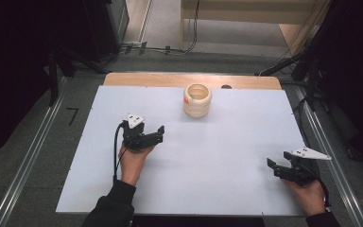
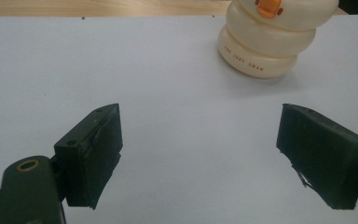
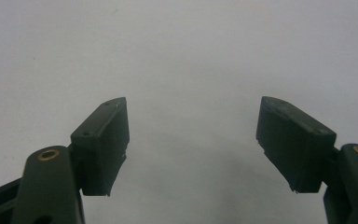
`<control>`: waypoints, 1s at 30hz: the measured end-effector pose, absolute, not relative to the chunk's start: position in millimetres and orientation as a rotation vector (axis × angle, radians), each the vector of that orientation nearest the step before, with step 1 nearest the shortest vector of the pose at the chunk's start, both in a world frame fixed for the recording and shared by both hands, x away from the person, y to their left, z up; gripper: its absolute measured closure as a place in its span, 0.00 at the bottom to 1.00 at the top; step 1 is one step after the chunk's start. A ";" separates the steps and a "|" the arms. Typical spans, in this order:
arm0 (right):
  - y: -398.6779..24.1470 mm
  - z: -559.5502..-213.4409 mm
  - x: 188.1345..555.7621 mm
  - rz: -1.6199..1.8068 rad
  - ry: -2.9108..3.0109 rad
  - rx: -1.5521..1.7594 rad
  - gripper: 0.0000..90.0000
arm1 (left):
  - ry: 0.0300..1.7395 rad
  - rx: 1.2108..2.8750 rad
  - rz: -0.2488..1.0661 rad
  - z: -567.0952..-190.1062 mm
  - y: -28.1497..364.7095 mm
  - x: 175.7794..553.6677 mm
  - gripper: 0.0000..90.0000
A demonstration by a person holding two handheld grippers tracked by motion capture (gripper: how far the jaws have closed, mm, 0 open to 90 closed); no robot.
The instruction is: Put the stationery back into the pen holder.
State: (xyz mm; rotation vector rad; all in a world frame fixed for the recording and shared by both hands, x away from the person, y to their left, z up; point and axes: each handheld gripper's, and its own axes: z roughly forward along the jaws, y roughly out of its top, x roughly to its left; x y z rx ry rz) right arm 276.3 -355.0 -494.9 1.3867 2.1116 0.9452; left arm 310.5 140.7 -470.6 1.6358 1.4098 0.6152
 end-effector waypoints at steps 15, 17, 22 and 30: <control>-355.8 -495.1 275.6 0.943 2.113 1.392 0.27 | 1.437 1.644 0.645 -479.0 167.2 282.0 0.14; -355.2 -495.2 275.8 0.943 2.114 1.392 0.27 | 1.441 1.640 0.650 -480.3 170.7 278.7 0.14; -354.4 -495.4 275.9 0.941 2.112 1.396 0.27 | 1.455 1.635 0.665 -481.3 178.7 270.9 0.14; -354.7 -495.6 275.6 0.939 2.112 1.397 0.27 | 1.467 1.629 0.677 -483.2 188.8 259.8 0.14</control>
